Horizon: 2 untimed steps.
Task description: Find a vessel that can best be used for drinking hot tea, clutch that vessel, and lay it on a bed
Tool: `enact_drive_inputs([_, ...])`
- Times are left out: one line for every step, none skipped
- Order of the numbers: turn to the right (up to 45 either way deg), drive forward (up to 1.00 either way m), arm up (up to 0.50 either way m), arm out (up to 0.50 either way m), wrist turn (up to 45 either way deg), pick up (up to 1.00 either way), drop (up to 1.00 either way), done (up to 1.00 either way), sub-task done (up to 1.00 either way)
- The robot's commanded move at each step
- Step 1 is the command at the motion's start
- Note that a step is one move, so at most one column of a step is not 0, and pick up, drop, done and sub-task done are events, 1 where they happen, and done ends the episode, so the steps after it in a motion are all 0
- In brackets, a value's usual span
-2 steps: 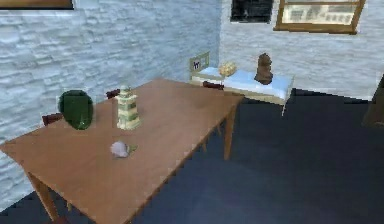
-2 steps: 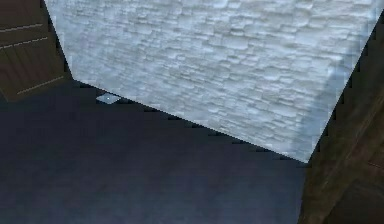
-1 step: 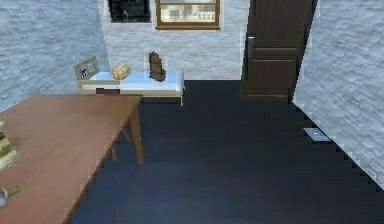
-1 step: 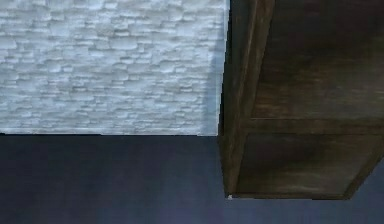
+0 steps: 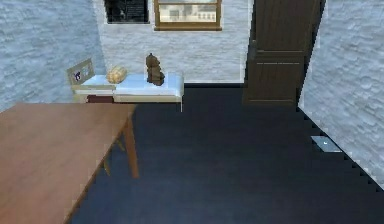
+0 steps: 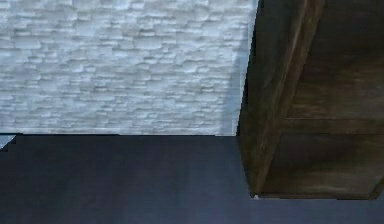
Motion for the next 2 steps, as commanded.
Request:
enact_drive_inputs([6.0, 0.0, 0.0, 0.0, 0.0, 0.0, 0.0, 0.0, 0.0])
enact_drive_inputs([0.0, 1.0, 0.0, 0.0, 0.0, 0.0, 0.0, 0.0, 0.0])
